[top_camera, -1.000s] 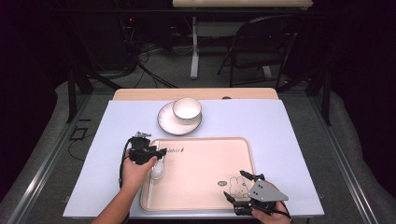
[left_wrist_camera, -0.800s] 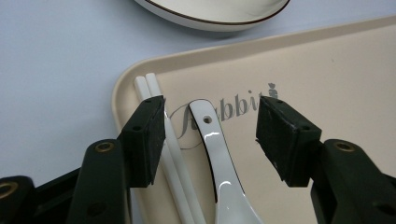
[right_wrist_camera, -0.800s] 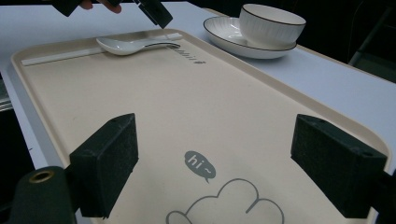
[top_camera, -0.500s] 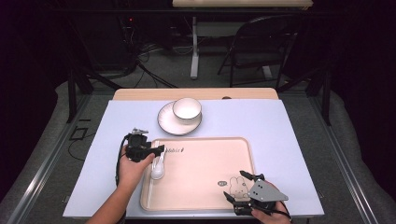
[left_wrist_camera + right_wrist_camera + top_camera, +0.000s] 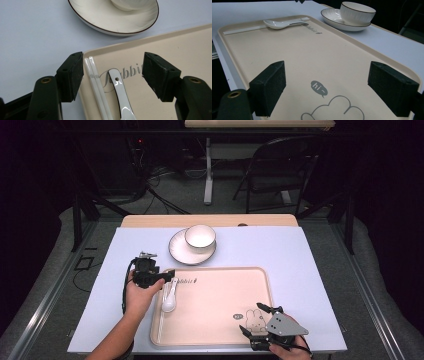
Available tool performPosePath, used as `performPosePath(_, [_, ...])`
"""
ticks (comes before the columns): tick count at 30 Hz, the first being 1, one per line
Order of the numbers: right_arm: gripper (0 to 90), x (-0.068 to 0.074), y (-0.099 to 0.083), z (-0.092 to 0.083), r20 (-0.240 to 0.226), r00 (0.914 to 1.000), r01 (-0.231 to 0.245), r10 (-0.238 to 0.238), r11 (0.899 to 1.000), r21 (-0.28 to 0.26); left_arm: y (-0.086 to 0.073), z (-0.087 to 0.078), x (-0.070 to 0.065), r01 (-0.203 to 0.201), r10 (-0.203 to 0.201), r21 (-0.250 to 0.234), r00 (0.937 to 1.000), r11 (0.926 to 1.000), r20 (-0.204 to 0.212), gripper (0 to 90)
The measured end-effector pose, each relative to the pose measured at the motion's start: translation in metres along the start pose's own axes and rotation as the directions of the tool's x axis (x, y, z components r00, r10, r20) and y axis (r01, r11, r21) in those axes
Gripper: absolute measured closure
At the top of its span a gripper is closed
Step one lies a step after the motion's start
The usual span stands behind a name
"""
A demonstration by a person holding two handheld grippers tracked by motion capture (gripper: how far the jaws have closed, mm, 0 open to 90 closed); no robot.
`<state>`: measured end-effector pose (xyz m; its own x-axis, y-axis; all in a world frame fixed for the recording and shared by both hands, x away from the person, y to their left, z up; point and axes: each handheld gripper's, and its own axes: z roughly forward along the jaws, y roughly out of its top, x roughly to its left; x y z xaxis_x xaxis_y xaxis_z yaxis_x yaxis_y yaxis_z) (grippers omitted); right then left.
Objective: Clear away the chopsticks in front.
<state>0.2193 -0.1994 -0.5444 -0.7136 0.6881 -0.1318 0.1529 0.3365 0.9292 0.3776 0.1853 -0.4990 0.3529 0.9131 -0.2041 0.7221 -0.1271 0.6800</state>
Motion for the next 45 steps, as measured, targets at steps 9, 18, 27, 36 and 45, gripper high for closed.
performPosePath(9, [14.2,0.0,0.0,0.0,0.001,1.0,-0.001,0.001,1.0,0.004,0.014,-0.003,0.003,0.017,-0.018,-0.004,0.9998,0.9998,-0.011,32.6])
performPosePath(18, [14.2,0.0,0.0,0.0,0.0,1.0,-0.001,0.001,1.0,0.003,0.028,-0.001,0.006,0.052,-0.052,-0.011,0.9986,0.9986,-0.004,32.2])
performPosePath(27, [14.2,0.0,0.0,0.0,0.0,1.0,-0.001,0.001,1.0,0.004,0.041,0.004,0.011,0.08,-0.08,-0.007,0.9967,0.9968,-0.017,32.2])
performPosePath(36, [14.2,-0.001,0.0,0.0,-0.002,1.0,0.0,0.0,1.0,0.004,0.054,0.013,0.011,0.097,-0.097,-0.011,0.995,0.9952,-0.024,32.3])
performPosePath(45, [14.2,0.0,0.0,0.0,-0.002,1.0,0.001,-0.001,1.0,0.004,0.068,0.022,0.007,0.099,-0.099,-0.005,0.9946,0.9951,-0.029,32.3])
